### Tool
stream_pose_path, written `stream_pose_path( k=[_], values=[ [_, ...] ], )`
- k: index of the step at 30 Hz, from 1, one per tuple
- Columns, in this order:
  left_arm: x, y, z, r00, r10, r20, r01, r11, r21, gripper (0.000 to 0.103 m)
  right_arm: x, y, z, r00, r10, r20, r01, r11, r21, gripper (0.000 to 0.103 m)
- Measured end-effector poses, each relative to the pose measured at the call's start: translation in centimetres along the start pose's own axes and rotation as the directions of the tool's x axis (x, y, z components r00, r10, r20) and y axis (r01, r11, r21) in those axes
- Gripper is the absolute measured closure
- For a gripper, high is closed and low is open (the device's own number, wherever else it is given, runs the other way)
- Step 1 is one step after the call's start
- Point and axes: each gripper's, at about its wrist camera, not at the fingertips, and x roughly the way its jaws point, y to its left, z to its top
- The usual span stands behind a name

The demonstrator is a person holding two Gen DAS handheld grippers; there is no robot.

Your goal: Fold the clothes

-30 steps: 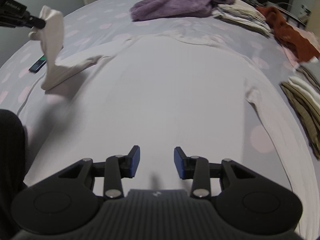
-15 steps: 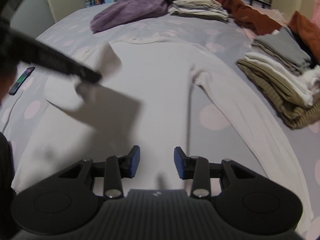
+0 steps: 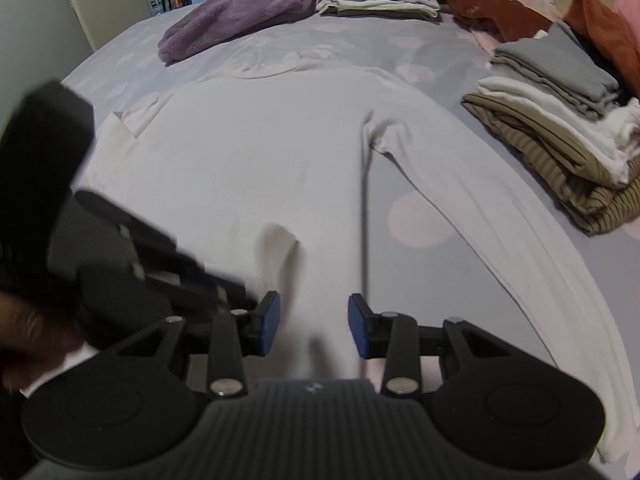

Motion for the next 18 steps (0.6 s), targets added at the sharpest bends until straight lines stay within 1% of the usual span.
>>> stream_pose_path(
  k=[1,3,5,7,8,9,10,12,15,16,18],
  values=[
    [-0.5,0.7,-0.6,1.0,0.003,0.004,-0.003,1.0,-0.017,0.079,0.2,0.2,0.1,1.0,0.001,-0.004,-0.001,1.0,0.001,0.063],
    [-1.3,2.0,-1.7,1.0,0.01,0.011,-0.009,0.999,-0.05,0.059,0.6,0.4,0.2,1.0,0.006,-0.012,-0.006,1.0,0.006,0.063],
    [-2.2,3.4,-2.8,1.0,0.017,0.018,-0.015,0.996,-0.083,0.056,1.1,0.5,0.4,1.0,0.006,-0.021,-0.006,1.0,0.01,0.063],
    [-3.1,4.7,-4.0,0.999,0.024,0.025,-0.021,0.993,-0.116,0.056,1.8,0.4,0.4,0.999,0.007,-0.036,-0.006,1.0,0.03,0.063],
    [-3.5,6.8,-4.5,0.998,0.043,0.036,-0.035,0.981,-0.189,0.056,2.2,0.4,0.5,0.999,0.012,-0.042,-0.01,0.999,0.044,0.063],
    [-3.8,8.9,-5.0,0.997,0.064,0.047,-0.049,0.962,-0.267,0.058,2.7,0.3,0.6,0.999,0.019,-0.047,-0.016,0.998,0.063,0.063],
    [-3.9,11.3,-5.5,0.995,0.081,0.055,-0.057,0.934,-0.353,0.059,3.2,0.1,0.6,0.998,0.021,-0.051,-0.016,0.996,0.083,0.063],
    [-3.8,15.2,-6.5,0.991,0.113,0.064,-0.069,0.873,-0.483,0.06,4.0,0.0,0.8,0.999,0.004,-0.049,0.001,0.995,0.104,0.063],
    [-3.4,18.7,-7.7,0.99,0.121,0.069,-0.058,0.807,-0.588,0.063,5.1,-0.1,1.1,0.999,-0.021,-0.045,0.027,0.991,0.133,0.063],
    [-3.4,19.3,-7.9,0.989,0.125,0.078,-0.052,0.791,-0.61,0.063,5.5,-0.2,1.2,0.999,-0.032,-0.043,0.038,0.99,0.135,0.063],
    [-3.5,19.9,-8.0,0.986,0.14,0.09,-0.051,0.769,-0.637,0.063,6.1,-0.3,1.5,0.998,-0.045,-0.038,0.05,0.988,0.147,0.063]
  ],
)
